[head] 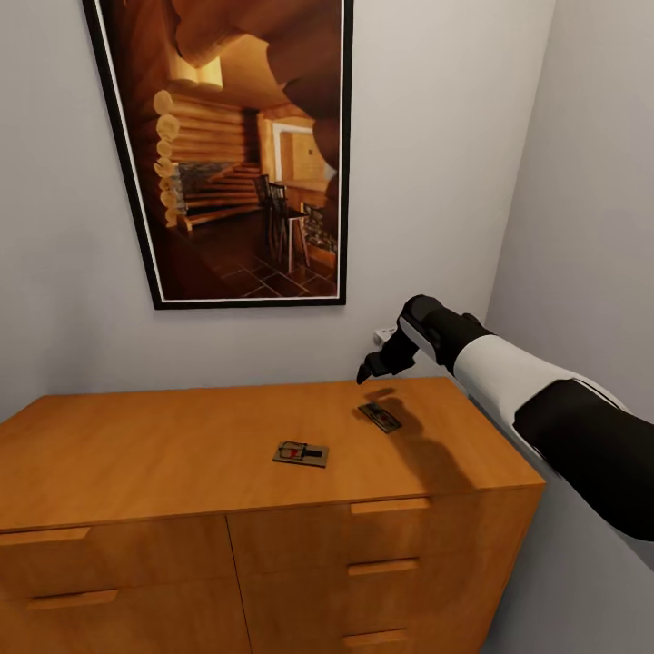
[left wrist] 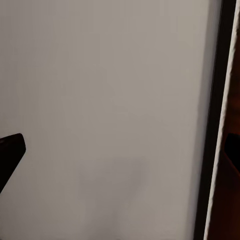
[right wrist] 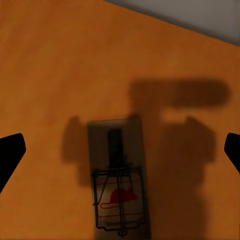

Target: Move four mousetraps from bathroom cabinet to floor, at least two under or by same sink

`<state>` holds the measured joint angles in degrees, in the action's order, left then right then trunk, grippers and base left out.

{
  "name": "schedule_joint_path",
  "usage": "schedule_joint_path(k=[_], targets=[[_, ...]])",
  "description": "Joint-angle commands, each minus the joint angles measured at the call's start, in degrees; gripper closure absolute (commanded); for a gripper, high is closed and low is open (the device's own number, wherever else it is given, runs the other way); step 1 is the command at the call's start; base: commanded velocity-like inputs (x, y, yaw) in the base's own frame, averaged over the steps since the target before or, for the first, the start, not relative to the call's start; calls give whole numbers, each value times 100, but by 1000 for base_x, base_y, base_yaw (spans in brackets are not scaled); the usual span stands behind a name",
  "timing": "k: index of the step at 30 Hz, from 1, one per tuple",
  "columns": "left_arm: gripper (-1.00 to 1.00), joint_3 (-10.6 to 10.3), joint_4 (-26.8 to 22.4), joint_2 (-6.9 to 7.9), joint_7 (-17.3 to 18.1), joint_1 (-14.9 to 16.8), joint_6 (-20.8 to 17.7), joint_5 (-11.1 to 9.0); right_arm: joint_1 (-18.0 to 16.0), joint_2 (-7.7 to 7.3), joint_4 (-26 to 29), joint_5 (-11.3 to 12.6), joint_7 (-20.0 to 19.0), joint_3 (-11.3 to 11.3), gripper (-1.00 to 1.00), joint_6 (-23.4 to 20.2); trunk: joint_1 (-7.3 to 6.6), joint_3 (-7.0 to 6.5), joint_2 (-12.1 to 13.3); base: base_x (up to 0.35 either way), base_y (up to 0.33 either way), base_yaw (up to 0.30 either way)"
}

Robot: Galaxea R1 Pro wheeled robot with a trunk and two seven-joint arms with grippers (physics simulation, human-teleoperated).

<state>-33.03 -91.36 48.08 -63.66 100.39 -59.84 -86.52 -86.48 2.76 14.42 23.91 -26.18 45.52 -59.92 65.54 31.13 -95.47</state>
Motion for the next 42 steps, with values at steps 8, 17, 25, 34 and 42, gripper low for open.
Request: schedule_joint_path(k=[8, 17, 25, 34, 42], targets=[[-100, -19, -3, 21, -41, 16, -16, -51, -9, 11, -10, -41, -18, 73, -100, -8, 0, 7, -4, 0, 0, 0], [-100, -19, -3, 25, -30, 16, -16, -56, -9, 7, -23, -59, -18, 84, -100, -8, 0, 7, -4, 0, 0, 0], [-100, -19, -4, 26, -25, 16, -16, -57, -9, 11, -32, -61, -18, 89, -100, -8, 0, 7, -4, 0, 0, 0], [-100, -19, -1, 26, -28, 16, -16, -58, -9, 13, -52, -62, -18, 130, -100, -8, 0, 7, -4, 0, 0, 0], [-100, -19, -3, 17, -32, 16, -16, -58, -9, 20, -55, -62, -18, 159, -100, -8, 0, 7, -4, 0, 0, 0]])
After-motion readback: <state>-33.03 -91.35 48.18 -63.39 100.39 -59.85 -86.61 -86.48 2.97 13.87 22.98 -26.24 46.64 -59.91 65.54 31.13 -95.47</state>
